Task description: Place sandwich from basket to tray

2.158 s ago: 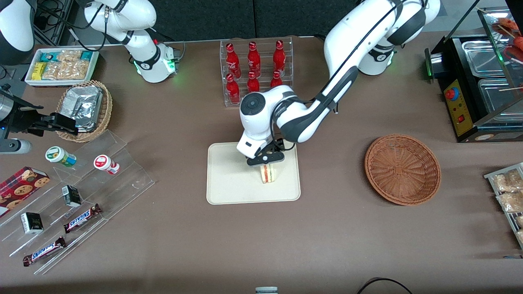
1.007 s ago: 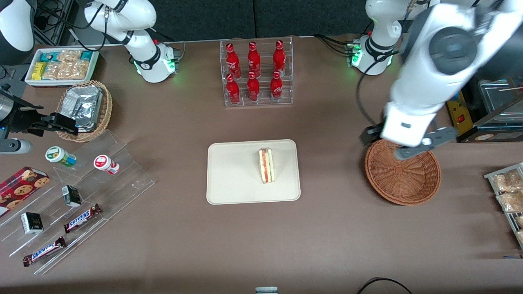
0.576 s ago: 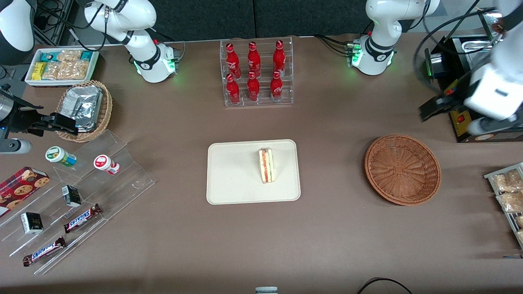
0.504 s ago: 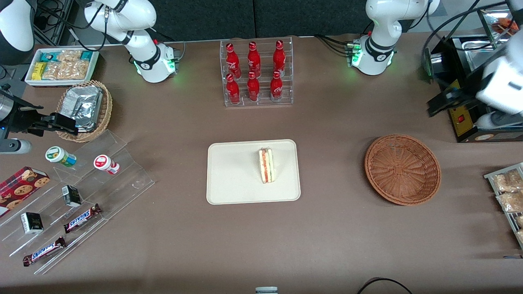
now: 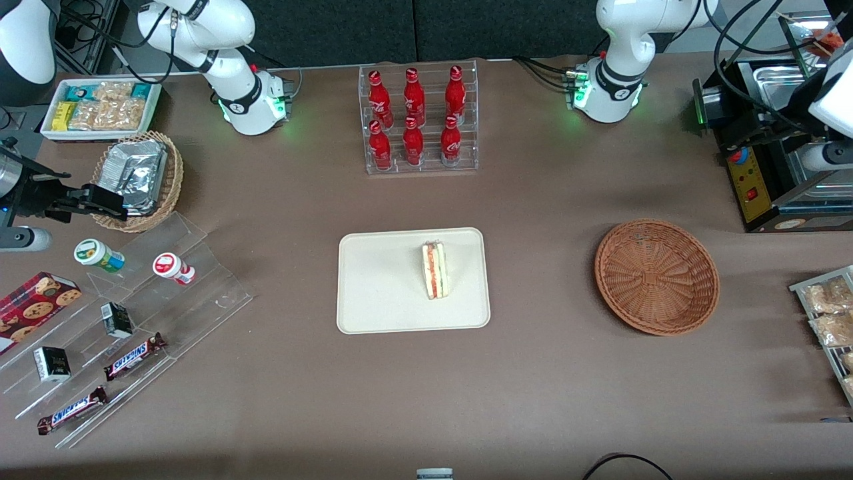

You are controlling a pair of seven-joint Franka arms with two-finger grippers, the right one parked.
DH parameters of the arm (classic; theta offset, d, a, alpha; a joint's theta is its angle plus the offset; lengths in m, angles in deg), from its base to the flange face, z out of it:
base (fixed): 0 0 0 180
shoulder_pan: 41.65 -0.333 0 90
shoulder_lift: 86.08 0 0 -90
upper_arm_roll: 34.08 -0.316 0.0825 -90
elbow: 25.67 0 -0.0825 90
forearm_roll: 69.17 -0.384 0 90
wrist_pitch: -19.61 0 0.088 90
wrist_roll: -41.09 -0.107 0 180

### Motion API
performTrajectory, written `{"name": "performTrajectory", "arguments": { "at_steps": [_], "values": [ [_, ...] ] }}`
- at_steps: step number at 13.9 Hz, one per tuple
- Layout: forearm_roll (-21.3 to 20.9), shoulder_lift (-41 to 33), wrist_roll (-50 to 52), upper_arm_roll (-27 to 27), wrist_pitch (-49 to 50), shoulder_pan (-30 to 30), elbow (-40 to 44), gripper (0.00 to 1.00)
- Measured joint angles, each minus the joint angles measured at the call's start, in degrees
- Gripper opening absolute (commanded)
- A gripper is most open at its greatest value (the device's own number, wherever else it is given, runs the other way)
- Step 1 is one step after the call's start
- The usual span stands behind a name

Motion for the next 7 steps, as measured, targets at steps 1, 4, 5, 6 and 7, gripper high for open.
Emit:
{"name": "performTrajectory", "arguments": {
  "at_steps": [1, 4, 5, 6, 7],
  "values": [
    [0.0, -0.4, -0.4, -0.5, -0.4, 0.0, -0.6, 1.0],
    [0.0, -0.6, -3.7, -2.2, -0.6, 0.0, -1.1, 1.0],
    [0.0, -0.6, -4.5, -2.6, -0.6, 0.0, -1.2, 1.0],
    [0.0, -0.6, -5.7, -2.7, -0.7, 0.0, -1.1, 1.0],
    [0.0, -0.6, -6.8, -2.7, -1.0, 0.0, -0.9, 1.0]
  ]
}}
